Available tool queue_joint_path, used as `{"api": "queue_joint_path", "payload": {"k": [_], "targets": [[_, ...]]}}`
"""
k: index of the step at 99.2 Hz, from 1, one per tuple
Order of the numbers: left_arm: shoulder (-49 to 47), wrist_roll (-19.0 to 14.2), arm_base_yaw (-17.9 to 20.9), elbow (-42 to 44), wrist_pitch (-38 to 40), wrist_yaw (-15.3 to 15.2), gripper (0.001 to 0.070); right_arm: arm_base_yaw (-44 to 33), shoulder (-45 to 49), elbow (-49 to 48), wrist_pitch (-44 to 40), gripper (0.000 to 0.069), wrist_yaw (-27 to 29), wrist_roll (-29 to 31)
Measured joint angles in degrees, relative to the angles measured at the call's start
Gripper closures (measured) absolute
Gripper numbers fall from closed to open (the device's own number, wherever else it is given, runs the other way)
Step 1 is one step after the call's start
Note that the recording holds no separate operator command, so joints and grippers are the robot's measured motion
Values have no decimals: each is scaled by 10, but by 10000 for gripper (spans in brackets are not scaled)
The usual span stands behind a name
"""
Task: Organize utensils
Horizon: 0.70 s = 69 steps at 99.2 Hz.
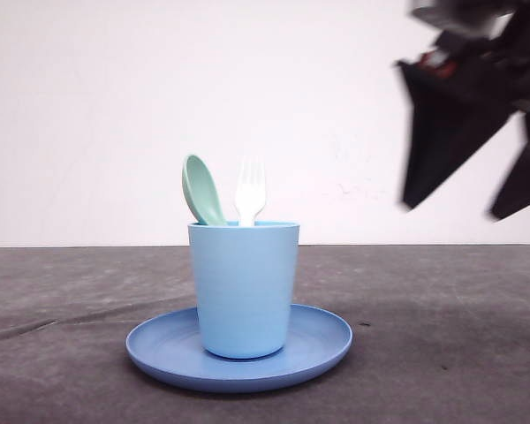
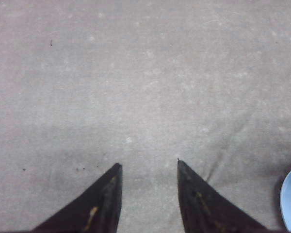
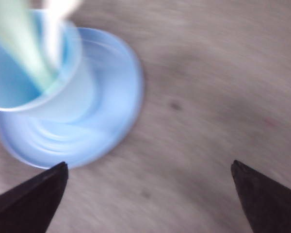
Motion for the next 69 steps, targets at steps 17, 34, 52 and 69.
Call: {"api": "queue_joint_path", "payload": {"k": [17, 34, 52, 69], "targets": [[0, 0, 0, 0, 0, 0, 511, -100, -42, 29, -59, 11, 2, 0], [0, 0, 0, 0, -1, 0, 511, -175, -68, 43, -89, 11, 2, -6], [0, 0, 0, 0, -1, 0, 511, -216, -75, 43, -105, 11, 17, -10], [0, 0, 0, 0, -1, 0, 511, -226, -75, 43, -110, 11, 32, -10]]}}
